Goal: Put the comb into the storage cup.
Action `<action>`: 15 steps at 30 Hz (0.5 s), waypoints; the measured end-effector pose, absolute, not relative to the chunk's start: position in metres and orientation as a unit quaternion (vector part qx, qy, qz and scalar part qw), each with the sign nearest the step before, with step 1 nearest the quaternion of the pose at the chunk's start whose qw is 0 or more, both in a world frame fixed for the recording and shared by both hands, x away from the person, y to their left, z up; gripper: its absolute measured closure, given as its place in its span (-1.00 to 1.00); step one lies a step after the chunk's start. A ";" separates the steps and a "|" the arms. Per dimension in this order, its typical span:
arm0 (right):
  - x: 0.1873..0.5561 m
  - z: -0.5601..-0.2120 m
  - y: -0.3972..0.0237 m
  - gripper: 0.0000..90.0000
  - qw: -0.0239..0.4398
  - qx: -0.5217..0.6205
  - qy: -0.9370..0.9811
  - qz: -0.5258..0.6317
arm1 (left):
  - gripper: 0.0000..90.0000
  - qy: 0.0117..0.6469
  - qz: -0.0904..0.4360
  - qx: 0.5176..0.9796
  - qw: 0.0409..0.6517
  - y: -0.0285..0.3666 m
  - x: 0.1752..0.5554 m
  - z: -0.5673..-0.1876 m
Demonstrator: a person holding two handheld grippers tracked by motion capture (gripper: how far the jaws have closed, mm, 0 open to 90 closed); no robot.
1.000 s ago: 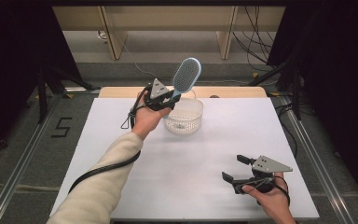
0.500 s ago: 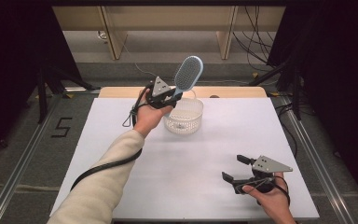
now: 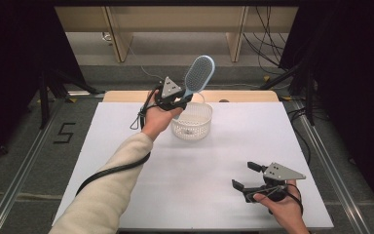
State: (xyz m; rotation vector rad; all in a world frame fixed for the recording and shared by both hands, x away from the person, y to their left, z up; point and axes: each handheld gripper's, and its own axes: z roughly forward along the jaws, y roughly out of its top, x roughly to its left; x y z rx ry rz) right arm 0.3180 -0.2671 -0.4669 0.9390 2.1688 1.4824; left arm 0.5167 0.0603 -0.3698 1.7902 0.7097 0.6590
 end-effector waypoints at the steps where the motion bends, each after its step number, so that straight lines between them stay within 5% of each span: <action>1: 0.318 -0.467 -0.267 -0.74 0.175 0.331 0.765 0.523 | 0.55 0.296 0.276 0.749 0.525 0.060 0.517 -0.370; 15: 0.318 -0.467 -0.267 -0.74 0.174 0.332 0.766 0.523 | 0.55 0.296 0.277 0.748 0.526 0.058 0.522 -0.370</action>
